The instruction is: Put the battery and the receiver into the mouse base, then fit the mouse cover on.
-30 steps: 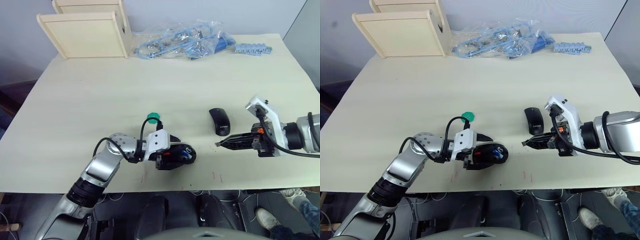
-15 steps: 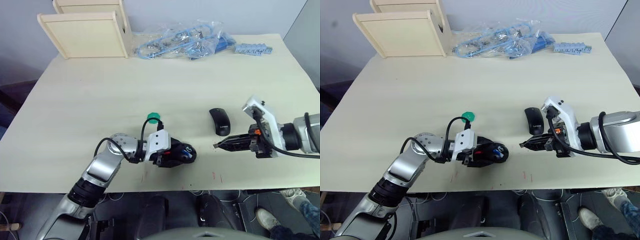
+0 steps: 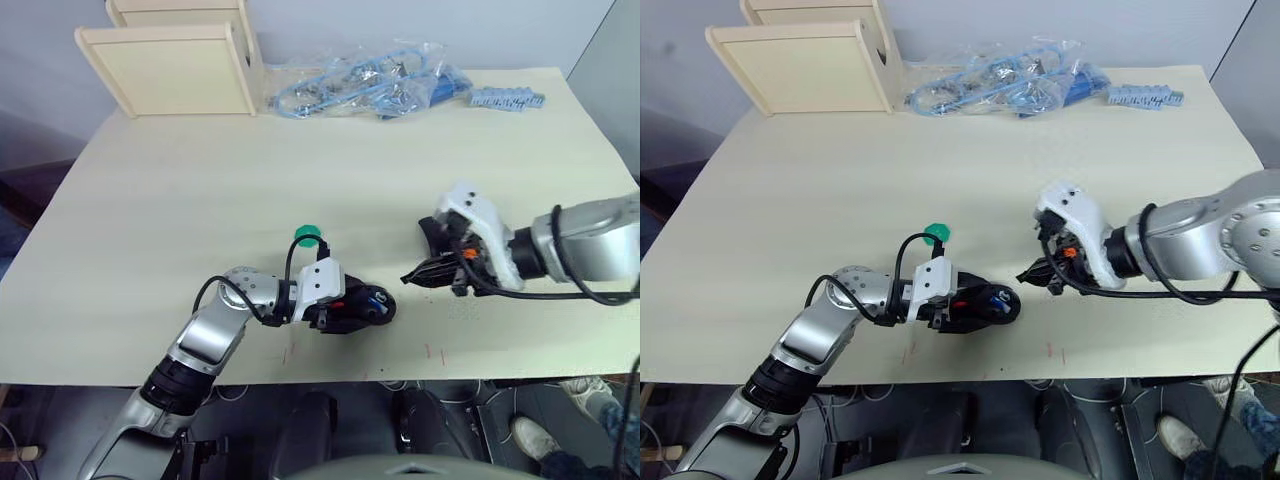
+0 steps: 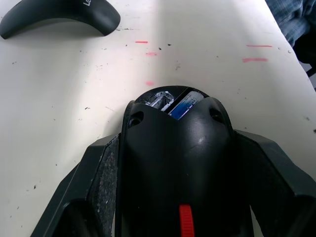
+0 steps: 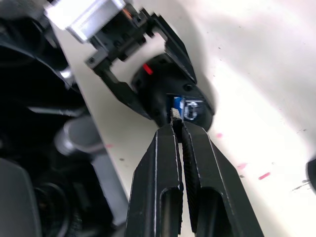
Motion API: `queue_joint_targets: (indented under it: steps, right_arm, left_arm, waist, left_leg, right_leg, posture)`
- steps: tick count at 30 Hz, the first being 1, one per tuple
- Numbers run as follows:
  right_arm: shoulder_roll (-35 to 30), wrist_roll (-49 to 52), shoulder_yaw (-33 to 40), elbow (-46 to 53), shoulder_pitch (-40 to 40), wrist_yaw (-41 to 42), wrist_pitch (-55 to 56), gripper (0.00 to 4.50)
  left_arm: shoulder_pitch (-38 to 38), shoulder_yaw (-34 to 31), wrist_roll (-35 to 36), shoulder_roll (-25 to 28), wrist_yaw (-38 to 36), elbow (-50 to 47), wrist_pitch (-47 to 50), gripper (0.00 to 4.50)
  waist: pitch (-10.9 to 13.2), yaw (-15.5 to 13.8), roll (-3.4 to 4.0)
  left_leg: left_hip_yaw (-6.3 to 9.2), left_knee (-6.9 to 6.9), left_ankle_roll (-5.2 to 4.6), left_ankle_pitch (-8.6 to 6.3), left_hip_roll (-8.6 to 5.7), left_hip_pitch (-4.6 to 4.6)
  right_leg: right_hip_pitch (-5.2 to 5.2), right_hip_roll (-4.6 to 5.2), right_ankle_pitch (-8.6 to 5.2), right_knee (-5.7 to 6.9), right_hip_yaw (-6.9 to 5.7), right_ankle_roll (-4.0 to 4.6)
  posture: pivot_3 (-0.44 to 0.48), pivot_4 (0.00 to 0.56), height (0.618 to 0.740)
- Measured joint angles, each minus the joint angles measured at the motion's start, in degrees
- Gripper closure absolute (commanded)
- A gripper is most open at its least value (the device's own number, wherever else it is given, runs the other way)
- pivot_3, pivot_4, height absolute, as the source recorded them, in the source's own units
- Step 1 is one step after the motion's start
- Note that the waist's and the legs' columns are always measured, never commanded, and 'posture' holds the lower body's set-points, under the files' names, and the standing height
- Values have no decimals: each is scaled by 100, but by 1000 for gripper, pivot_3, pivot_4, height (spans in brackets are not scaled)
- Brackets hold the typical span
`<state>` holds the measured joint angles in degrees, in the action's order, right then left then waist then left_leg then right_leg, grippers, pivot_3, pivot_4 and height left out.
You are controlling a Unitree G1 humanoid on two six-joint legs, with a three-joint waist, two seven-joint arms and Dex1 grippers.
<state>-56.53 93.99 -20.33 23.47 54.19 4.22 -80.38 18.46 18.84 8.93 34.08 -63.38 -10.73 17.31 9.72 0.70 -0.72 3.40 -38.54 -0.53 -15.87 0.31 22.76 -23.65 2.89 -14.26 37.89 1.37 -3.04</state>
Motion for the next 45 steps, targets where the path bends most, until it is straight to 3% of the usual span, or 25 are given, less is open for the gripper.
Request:
queue_joint_targets:
  steps: [12, 19, 27, 36, 45]
  right_arm:
    - [1402, -1146, -372, -1014, 798, 66, -1173, 4500]
    - [1402, -1550, -1435, -1292, 1658, 389, -1180, 4500]
    - [1683, -1699, -2135, -1884, 2136, 706, -1182, 4500]
    - [1934, -1835, -2663, -2227, 2458, 795, -1184, 4500]
    - [2151, -1887, -2718, -2467, 2457, 747, -1184, 4500]
  left_arm:
    - [94, 91, -55, -93, 122, -9, 135, 1576]
    - [155, 138, -79, -109, 133, -9, 199, 1576]
    - [164, 147, -82, -104, 133, -11, 211, 1576]
    - [161, 151, -81, -101, 132, -29, 221, 1576]
    - [148, 150, -82, -100, 146, -48, 230, 1576]
  waist:
    - [-1, -4, 1]
    - [0, 6, 3]
    - [1, 16, 4]
    - [2, 14, 5]
    - [2, 17, 5]
  left_leg:
    - [2, 0, 0, 0, -4, 3]
    - [6, 0, 0, 0, -6, 2]
    - [8, 0, 0, 0, -7, 1]
    - [13, 1, 0, 0, -8, 3]
    - [14, 1, 0, 0, -8, 3]
  right_leg:
    - [0, 1, 0, 1, -8, 1]
    - [0, 2, 0, 1, -13, 1]
    - [-1, 2, 0, 5, -12, 1]
    - [-2, 3, 0, 2, -13, 1]
    - [-2, 3, 0, 4, -13, 1]
  posture:
    - [0, 150, 740]
    - [0, 150, 740]
    - [0, 150, 740]
    - [0, 150, 740]
    - [0, 150, 740]
